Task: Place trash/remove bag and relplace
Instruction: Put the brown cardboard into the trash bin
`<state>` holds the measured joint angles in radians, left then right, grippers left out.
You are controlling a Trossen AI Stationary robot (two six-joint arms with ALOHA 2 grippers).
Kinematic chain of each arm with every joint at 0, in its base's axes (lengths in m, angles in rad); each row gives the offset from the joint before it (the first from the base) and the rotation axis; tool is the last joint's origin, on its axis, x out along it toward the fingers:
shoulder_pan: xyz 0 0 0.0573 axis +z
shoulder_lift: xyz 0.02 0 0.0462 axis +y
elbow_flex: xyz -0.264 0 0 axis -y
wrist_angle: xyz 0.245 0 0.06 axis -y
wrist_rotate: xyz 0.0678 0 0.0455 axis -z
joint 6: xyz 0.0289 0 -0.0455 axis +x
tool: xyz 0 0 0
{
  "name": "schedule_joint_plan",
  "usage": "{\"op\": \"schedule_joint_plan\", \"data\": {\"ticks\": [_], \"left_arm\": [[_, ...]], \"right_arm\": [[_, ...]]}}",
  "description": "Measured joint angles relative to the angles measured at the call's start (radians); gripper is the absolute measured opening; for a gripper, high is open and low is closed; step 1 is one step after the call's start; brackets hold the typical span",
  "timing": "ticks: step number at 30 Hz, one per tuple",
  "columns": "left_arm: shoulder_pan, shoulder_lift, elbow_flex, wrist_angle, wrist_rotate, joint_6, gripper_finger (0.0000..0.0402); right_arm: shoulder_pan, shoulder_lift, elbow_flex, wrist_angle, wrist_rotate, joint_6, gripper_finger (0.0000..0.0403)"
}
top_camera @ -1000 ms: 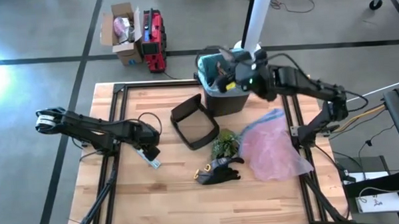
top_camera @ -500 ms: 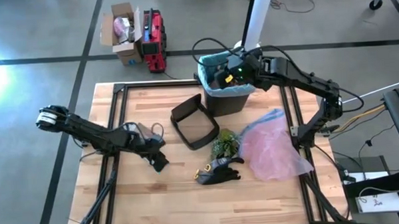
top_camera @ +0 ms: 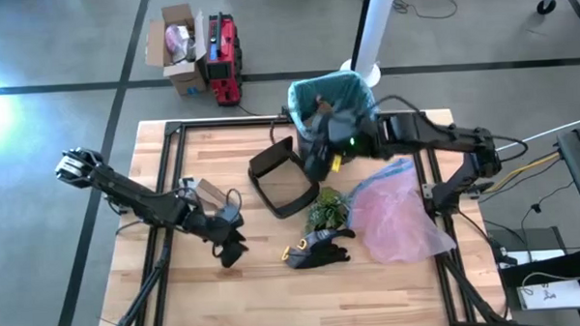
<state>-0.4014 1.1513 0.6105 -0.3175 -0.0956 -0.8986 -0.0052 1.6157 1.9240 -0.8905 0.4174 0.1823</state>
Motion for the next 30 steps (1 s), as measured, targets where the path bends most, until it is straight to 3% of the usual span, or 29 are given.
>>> {"op": "schedule_joint_plan", "data": {"ticks": [4,7,15,18,22,26,30], "left_arm": [[0.024,-0.007,0.106,-0.373,-0.135,-0.01,0.016],[0.106,-0.008,0.129,-0.556,-0.151,-0.025,0.0155],[0.416,0.013,0.025,-0.565,-0.161,-0.028,0.0126],[0.497,0.029,-0.055,-0.465,-0.143,0.014,0.0113],[0.505,0.044,-0.179,-0.104,-0.004,0.006,0.0099],[0.412,0.084,-0.255,0.277,0.098,-0.06,0.0089],[0.281,0.14,-0.265,0.443,0.114,-0.111,0.0082]], "right_arm": [[0.086,0.0,-0.041,0.043,0.001,0.041,0.0165],[0.142,0.011,-0.054,0.065,0.021,0.053,0.0159],[0.238,0.064,-0.057,0.066,0.082,0.054,0.0146],[0.264,0.087,-0.057,0.07,0.082,0.054,0.0142],[0.294,0.117,-0.057,0.087,0.08,0.054,0.0137],[0.317,0.152,-0.057,0.098,0.075,0.056,0.0133],[0.339,0.202,-0.062,0.095,0.071,0.073,0.0134]]}}
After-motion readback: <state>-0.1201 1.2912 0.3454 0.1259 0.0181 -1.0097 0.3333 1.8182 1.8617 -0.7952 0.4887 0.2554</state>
